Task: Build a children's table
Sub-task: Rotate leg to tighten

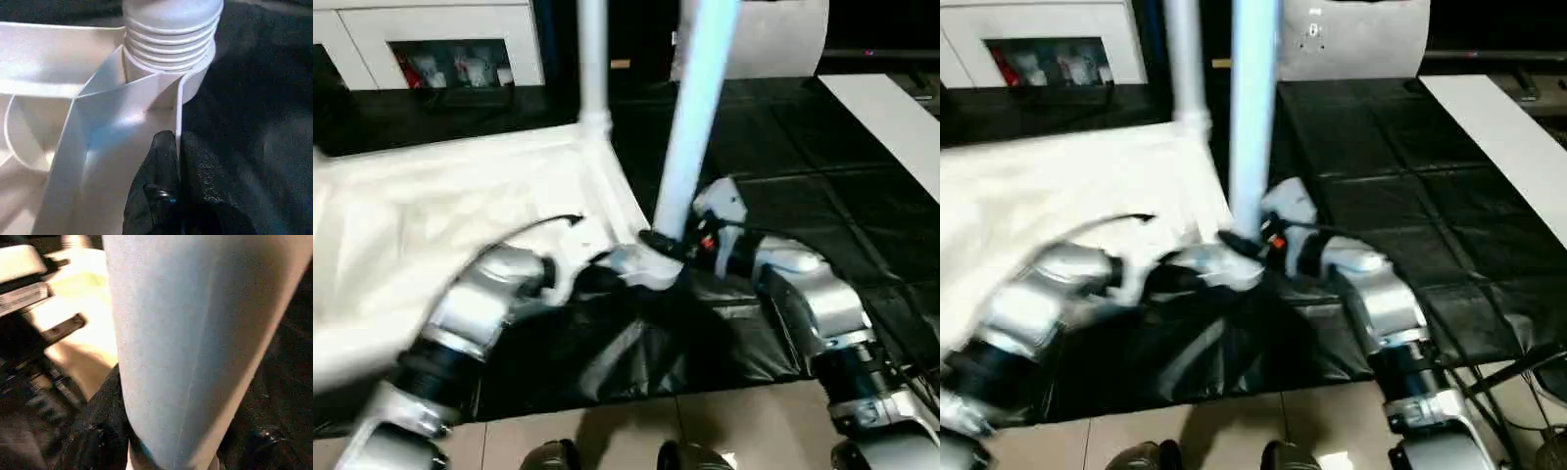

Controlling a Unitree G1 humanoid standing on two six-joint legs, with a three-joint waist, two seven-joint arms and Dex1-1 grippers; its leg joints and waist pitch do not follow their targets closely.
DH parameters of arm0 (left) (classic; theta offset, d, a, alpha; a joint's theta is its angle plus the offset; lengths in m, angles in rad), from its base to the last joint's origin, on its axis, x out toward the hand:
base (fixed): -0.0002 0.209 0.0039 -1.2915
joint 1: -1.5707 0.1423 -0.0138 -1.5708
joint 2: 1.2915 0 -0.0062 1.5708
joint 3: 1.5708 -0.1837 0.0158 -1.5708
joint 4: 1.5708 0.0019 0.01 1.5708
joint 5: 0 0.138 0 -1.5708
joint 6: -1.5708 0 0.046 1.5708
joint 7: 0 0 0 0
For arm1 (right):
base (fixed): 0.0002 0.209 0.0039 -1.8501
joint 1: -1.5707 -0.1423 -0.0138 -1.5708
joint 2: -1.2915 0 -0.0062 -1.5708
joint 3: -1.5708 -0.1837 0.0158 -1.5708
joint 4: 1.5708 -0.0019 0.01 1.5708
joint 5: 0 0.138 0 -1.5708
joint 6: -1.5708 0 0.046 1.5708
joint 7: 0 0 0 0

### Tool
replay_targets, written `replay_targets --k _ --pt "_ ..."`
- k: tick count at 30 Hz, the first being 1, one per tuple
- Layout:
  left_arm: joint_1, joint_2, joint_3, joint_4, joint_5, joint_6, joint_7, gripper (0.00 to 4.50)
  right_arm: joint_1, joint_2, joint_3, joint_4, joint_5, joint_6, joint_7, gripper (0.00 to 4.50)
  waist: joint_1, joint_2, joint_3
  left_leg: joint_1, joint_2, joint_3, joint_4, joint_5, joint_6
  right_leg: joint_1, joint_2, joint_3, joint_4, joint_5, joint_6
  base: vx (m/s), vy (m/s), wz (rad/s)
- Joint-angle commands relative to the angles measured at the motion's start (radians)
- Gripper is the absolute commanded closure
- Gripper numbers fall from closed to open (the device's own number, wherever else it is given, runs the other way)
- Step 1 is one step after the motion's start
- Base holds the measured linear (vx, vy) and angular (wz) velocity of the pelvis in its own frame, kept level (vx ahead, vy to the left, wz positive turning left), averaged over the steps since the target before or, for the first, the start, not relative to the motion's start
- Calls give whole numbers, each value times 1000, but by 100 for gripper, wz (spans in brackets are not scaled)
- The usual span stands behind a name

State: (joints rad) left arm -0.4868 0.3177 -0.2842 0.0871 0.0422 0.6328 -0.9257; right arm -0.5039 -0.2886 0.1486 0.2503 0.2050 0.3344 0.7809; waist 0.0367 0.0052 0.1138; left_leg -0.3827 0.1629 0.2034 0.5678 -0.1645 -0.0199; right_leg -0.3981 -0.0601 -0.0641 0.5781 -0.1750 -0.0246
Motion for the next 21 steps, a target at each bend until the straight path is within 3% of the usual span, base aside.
replay_targets --k 1,2,3,5,8,13,14,20,21 --pt "-18 -45 -24 -73 2 57 51 450 61 7 57 99 -38 96 -13 262 6 12 -46 30 80 -48 -79 -353 -9 25 -103 65 -89 -415 -195 0 0 0" --pt "-21 -54 -29 -85 7 78 64 450 63 5 55 97 -38 98 -14 262 7 12 -46 30 80 -48 -79 -358 -7 24 -102 64 -90 -427 -191 0 0 0" --pt "-27 -67 -39 -107 18 111 92 450 67 5 51 92 -37 100 -18 262 10 20 -47 32 79 -50 -77 -366 -7 23 -103 63 -92 -450 -181 0 0 0" --pt "-34 -70 -45 -108 23 115 101 450 67 5 49 91 -35 102 -19 262 9 14 -46 30 78 -52 -78 -373 -4 23 -101 61 -96 -468 -168 0 0 0" --pt "-34 -58 -63 -129 30 132 95 450 64 10 38 94 -25 108 -22 262 9 21 -46 32 77 -55 -80 -393 -8 18 -99 59 -101 -494 -150 0 0 0" --pt "-22 -26 -76 -147 34 124 87 450 56 12 33 106 -30 107 -27 262 8 19 -49 26 78 -54 -81 -371 -4 22 -99 60 -93 -431 -162 0 0 0" --pt "-19 -20 -77 -151 32 120 84 450 54 13 34 110 -33 100 -29 262 6 14 -47 25 78 -53 -82 -369 -2 21 -98 60 -93 -428 -164 0 0 0" --pt "-10 -7 -69 -151 21 102 88 450 39 32 21 143 -31 58 -29 262 1 15 -42 25 75 -55 -81 -387 -1 19 -102 59 -99 -491 -152 0 0 0" --pt "-11 -17 -54 -143 15 88 100 450 38 34 19 147 -31 53 -32 227 1 15 -42 26 75 -55 -80 -389 -2 17 -103 59 -101 -509 -146 0 0 0"
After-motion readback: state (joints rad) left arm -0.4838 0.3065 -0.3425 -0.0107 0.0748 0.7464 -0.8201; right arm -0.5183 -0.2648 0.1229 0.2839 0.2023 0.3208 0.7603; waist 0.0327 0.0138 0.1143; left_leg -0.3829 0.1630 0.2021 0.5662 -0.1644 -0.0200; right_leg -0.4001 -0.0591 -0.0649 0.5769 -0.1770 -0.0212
